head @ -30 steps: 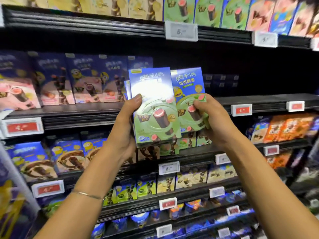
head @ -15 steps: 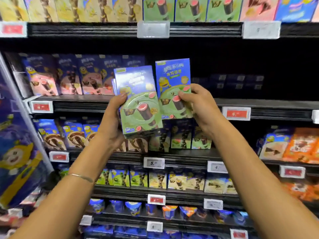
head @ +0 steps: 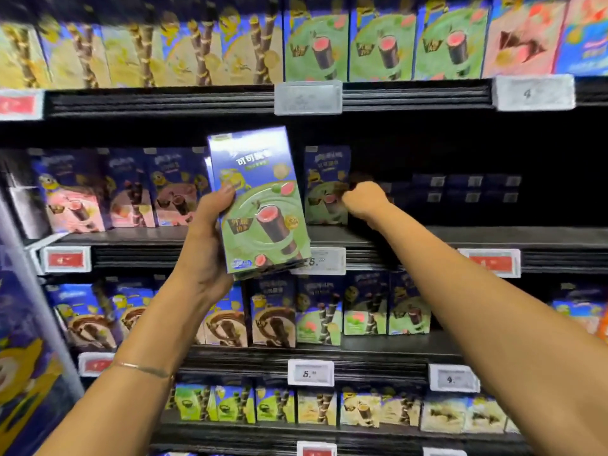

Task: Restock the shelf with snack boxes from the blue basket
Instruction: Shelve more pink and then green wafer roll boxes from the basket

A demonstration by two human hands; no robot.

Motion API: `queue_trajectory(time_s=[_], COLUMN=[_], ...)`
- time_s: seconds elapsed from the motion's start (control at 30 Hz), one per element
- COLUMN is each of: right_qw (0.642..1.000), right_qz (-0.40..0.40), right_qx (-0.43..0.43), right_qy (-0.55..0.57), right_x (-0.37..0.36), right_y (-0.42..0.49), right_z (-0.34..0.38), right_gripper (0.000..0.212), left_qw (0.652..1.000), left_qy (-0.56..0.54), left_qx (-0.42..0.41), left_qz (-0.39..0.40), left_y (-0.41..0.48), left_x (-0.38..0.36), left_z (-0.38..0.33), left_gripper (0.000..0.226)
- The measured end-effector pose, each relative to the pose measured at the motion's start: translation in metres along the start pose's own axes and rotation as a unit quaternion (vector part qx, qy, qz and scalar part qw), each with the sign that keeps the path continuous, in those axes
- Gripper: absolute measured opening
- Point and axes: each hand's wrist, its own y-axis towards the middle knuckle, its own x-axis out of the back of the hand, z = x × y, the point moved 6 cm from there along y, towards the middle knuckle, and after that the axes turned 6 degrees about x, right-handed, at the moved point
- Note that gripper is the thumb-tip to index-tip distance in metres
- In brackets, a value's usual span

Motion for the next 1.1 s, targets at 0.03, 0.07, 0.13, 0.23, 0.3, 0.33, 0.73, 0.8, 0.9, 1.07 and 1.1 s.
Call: queue_trajectory(time_s=[0.03, 0.07, 0.13, 0.23, 0.3, 0.33, 0.73, 0.8, 0.9, 1.07, 1.1], right_qw=[0.999, 0.997, 0.989, 0.984, 0.982, 0.983, 0.925, 0.922, 0.938, 0.928, 0.925], right_qz=[0.016, 0.029, 0.038, 0.027, 0.021, 0.014, 0.007, 0.075, 0.031, -0.055, -0.054], right_qx=[0.003, 0.003, 0.017, 0.009, 0.004, 0.001, 0.076, 0.112, 0.144, 0.082, 0.072], right_qy=[-0.043, -0.07, -0.142, -0.174, -0.19, -0.184, 0.373, 0.363, 0.313, 0.36, 0.37], right_x=[-0.007, -0.013, -0.022, -0.027, -0.029, -0.03, 0.021, 0.023, 0.029, 0.044, 0.045], right_y=[0.006, 0.013, 0.026, 0.039, 0.043, 0.045, -0.112, -0.153, -0.185, -0.191, -0.19], right_z=[0.004, 0.005, 0.01, 0.013, 0.013, 0.012, 0.052, 0.064, 0.069, 0.053, 0.049], right_gripper=[0.032, 0.036, 0.042, 0.054, 0.048, 0.045, 0.052, 0.056, 0.038, 0.035, 0.035], left_qw=[1.0, 1.0, 1.0, 1.0, 0.999, 0.999, 0.998, 0.999, 0.998, 0.996, 0.996], left_qy=[-0.003, -0.004, -0.003, 0.001, 0.007, 0.012, 0.037, 0.03, 0.021, 0.041, 0.037], left_qx=[0.004, 0.008, 0.011, 0.019, 0.021, 0.022, 0.041, 0.044, 0.066, 0.066, 0.068], left_qz=[0.0, 0.003, 0.008, 0.021, 0.025, 0.032, 0.006, -0.004, 0.013, -0.033, -0.049], left_y=[0.002, 0.004, 0.007, 0.008, 0.008, 0.009, -0.005, -0.008, -0.011, -0.011, -0.011], left_x=[0.002, 0.003, 0.004, 0.002, 0.002, 0.001, -0.018, -0.027, -0.044, -0.057, -0.056], left_z=[0.0, 0.0, 0.0, 0.0, 0.001, 0.002, 0.013, 0.019, 0.03, 0.044, 0.046], left_gripper=[0.044, 0.05, 0.06, 0.045, 0.058, 0.063, 0.077, 0.073, 0.055, 0.067, 0.066])
